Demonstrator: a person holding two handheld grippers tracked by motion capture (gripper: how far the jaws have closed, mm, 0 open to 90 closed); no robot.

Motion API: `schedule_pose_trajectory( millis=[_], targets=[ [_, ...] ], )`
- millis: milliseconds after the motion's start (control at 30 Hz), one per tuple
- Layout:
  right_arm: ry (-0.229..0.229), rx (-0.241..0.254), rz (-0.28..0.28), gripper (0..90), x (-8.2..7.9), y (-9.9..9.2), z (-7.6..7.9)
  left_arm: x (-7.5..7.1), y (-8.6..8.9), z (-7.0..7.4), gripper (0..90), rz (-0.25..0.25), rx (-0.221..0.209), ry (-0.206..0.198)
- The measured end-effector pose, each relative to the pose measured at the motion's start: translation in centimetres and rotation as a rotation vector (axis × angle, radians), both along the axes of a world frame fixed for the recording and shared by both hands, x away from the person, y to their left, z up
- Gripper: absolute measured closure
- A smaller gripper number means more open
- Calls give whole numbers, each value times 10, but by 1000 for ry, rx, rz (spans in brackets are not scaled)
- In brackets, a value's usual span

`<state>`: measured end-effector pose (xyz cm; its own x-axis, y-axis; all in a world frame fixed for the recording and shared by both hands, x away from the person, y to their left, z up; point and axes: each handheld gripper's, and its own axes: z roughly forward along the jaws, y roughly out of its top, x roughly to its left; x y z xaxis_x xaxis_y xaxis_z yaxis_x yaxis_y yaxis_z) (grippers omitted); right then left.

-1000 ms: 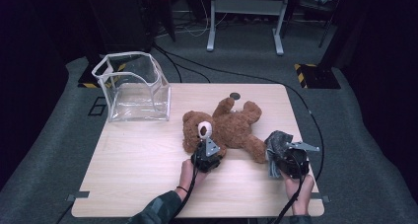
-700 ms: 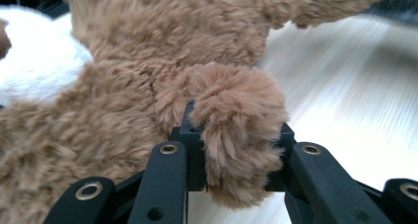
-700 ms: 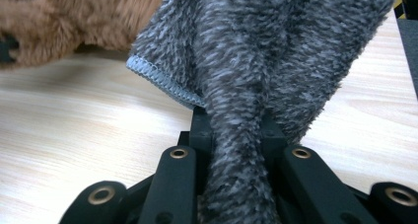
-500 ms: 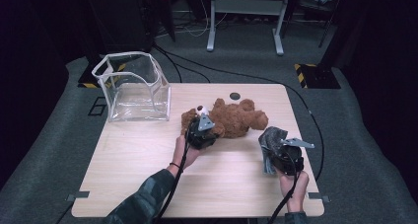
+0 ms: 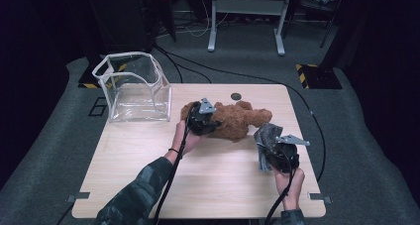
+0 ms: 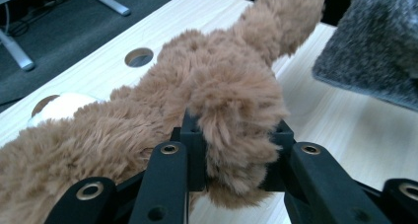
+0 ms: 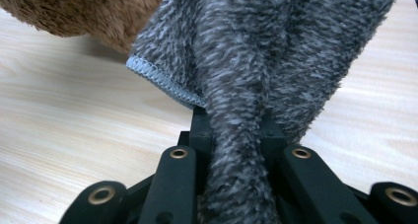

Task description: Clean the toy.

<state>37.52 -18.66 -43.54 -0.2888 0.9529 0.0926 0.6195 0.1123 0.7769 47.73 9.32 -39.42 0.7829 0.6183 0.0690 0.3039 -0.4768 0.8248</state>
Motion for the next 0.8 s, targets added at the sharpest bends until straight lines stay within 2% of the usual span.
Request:
schedule_pose_trajectory(
  millis=[33,200,233,333,400,467,500,533,567,600,633,667,700,733,767,800],
  targets=[
    [-12,-1,8,758,0,4,5,0,1,6,706,-12,-18,0],
    [-42,-4,23,758,-1,13,15,-3,3,14,708,-26,-51,15],
    [-55,-9,32,758,-2,16,19,-3,5,12,707,-20,-58,35],
    [-67,-5,41,758,1,23,21,-1,8,7,707,1,-61,45],
    [-67,1,45,759,7,30,22,4,14,0,707,42,-48,69],
    [-71,-3,54,758,10,34,23,6,16,-3,707,54,-41,78],
    [-84,-1,72,759,17,46,26,10,21,-8,705,74,-44,93],
    [-84,-1,72,759,17,46,26,10,21,-8,704,74,-44,93],
    [-98,0,94,759,23,61,31,13,25,-10,703,90,-67,104],
    [-98,0,94,759,23,61,31,13,25,-10,703,90,-67,104],
    [-111,-8,125,758,31,77,36,14,27,-11,702,96,-83,109],
    [-111,-8,125,758,31,77,36,14,27,-11,701,96,-83,109],
    [-119,-14,140,758,35,85,38,15,28,-11,700,100,-85,107],
    [-119,-17,148,758,40,93,39,15,28,-11,700,102,-89,106],
    [-100,-3,166,758,52,105,39,16,28,-11,698,102,-90,105],
    [-100,-3,166,758,52,105,39,16,28,-11,698,105,-94,104]
  ],
)
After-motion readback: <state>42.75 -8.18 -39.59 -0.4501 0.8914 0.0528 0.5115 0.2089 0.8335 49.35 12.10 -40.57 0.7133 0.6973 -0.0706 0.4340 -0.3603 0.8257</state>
